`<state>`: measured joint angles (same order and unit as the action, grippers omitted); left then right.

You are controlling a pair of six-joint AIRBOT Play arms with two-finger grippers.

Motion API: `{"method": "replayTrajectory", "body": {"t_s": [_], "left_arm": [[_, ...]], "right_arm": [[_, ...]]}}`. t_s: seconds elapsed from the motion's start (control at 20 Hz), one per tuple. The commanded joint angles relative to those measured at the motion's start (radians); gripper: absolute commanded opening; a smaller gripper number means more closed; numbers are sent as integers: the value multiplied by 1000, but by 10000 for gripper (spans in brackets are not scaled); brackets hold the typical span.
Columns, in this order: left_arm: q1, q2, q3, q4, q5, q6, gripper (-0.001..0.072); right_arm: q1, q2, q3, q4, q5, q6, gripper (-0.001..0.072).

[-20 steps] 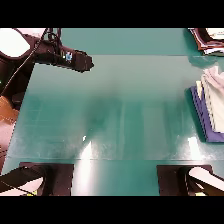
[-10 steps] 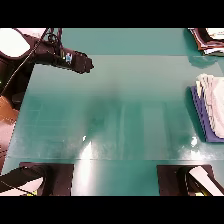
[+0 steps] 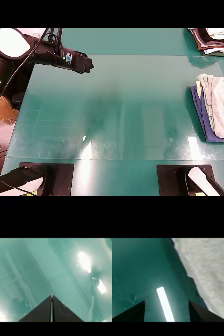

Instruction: Fold the shirts.

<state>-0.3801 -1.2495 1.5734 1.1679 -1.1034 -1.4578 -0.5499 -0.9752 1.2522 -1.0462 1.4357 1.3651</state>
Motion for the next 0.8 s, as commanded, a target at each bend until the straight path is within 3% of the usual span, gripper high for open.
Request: {"method": "replayTrajectory", "body": {"t_s": [0.0, 0.1, 0.15, 0.2, 0.25, 0.45, 0.75], "left_arm": [[0, 1, 0, -1, 17, -1, 23], [0, 1, 0, -1, 24, -1, 23], [0, 1, 0, -1, 24, -1, 23], [0, 1, 0, -1, 24, -1, 23], [0, 1, 0, -1, 24, -1, 23], [0, 1, 0, -1, 45, -1, 23], [0, 1, 0, -1, 91, -1, 23]], "right_arm": [[263, -43, 46, 54, -35, -1, 458], [401, -99, 84, 50, -37, -2, 344], [460, -128, 108, 50, -33, -2, 236], [518, -160, 137, 50, -23, -4, 46], [569, -189, 164, 50, -14, -6, 15], [706, -270, 255, 50, -21, -6, 16], [753, -306, 300, 50, -20, -5, 15]]}}
